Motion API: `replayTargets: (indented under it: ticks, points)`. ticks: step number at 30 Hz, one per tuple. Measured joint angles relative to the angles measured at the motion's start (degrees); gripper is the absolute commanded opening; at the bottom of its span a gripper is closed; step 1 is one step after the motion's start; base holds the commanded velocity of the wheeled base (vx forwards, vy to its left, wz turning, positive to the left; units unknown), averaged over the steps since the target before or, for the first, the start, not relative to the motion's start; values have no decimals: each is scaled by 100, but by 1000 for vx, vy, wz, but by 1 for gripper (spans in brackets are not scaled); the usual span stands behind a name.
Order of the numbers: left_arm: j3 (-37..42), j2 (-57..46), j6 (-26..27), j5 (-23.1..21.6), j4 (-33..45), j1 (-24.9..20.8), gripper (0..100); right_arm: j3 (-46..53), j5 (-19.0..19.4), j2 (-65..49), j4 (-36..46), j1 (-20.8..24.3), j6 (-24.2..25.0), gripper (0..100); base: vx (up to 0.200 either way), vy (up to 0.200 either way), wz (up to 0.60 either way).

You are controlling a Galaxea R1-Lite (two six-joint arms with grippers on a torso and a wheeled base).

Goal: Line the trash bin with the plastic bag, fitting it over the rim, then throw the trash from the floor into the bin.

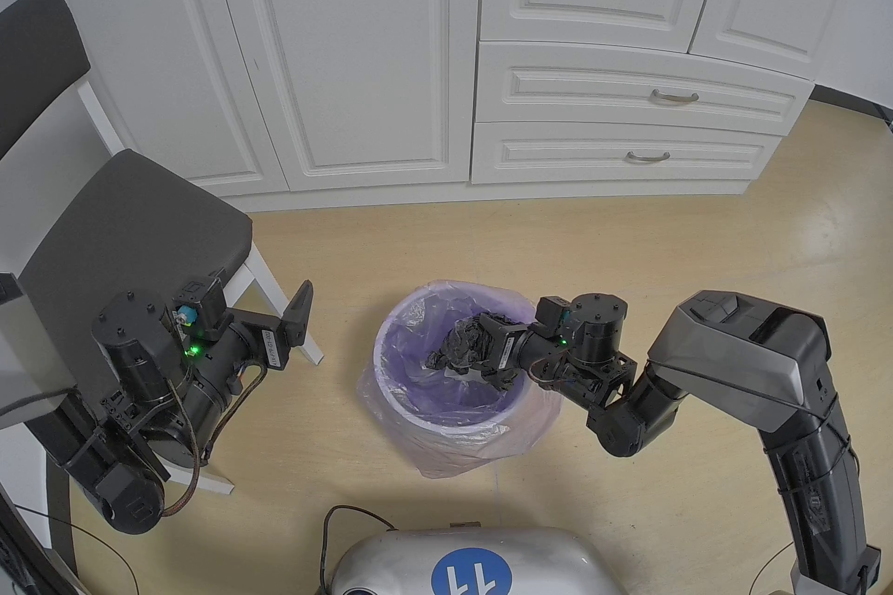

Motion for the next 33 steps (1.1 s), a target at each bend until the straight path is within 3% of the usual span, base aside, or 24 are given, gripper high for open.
replayTargets:
  ticks: [4, 11, 17, 22, 28, 33]
  points:
    - [-5, 35, 10, 0, 0, 27, 100, -234, -9, 300, 50, -13, 0, 0, 0, 0, 0]
    - [-18, 74, 16, 2, 0, 110, 100, -395, -7, 553, 68, 297, 678, 0, 0, 0, 0]
    - [-44, 95, 7, -2, 0, 154, 100, -488, 4, 578, 126, 530, 788, 0, 0, 0, 0]
    - [-11, 137, 16, -6, 0, 167, 100, -488, -13, 538, 101, 518, 733, 0, 0, 0, 0]
    - [-46, 193, 24, -9, 0, 212, 100, -610, -40, 506, 638, 299, 197, 0, 0, 0, 0]
    - [-62, 226, 24, -9, -2, 239, 100, -772, -169, 571, 794, 284, 154, 0, 0, 0, 0]
